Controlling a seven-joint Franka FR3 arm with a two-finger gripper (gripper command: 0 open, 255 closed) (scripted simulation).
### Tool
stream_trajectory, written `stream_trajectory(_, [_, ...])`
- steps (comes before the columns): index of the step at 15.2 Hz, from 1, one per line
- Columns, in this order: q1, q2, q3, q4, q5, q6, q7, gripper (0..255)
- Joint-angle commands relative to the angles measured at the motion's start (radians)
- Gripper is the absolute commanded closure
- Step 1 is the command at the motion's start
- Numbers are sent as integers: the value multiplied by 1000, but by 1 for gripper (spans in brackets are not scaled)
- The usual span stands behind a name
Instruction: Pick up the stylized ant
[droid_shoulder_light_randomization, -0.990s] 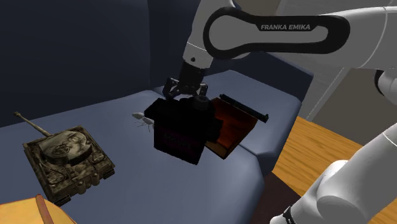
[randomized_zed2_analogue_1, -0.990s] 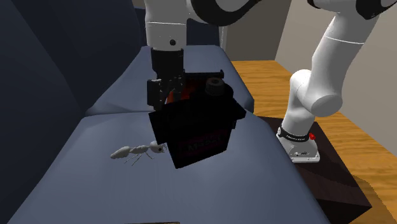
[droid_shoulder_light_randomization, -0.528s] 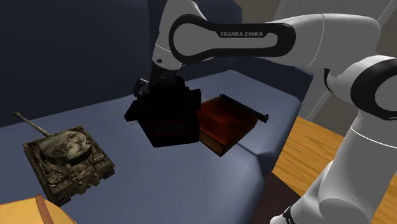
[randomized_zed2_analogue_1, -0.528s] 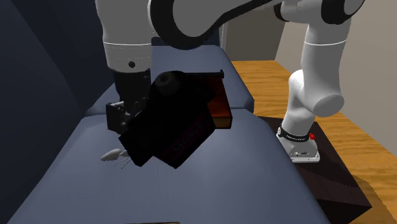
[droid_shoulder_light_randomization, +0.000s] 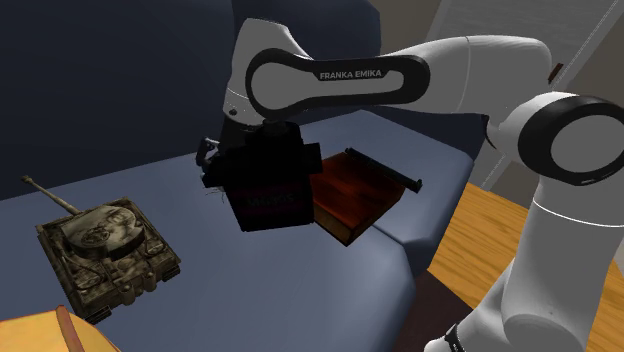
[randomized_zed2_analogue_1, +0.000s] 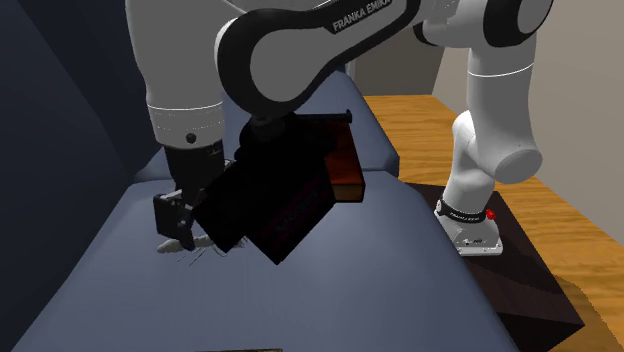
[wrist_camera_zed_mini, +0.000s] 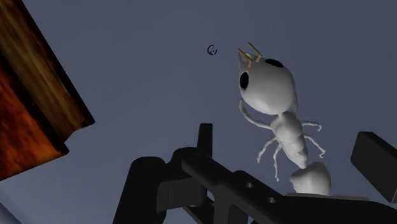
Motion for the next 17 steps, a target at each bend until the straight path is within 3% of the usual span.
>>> stream_trajectory(1, [2, 8, -1, -21, -3, 27, 1, 0])
stream_trajectory(3, [2, 9, -1, -27, -3, 34, 0, 0])
stream_trajectory(4, [3, 19, -3, -15, -7, 31, 0, 255])
stream_trajectory(12, [2, 33, -6, 8, -11, 21, -4, 255])
stream_trajectory(13, [2, 9, -1, -26, -4, 34, 1, 255])
stream_trajectory(17, [2, 0, 1, 16, 0, -16, 2, 255])
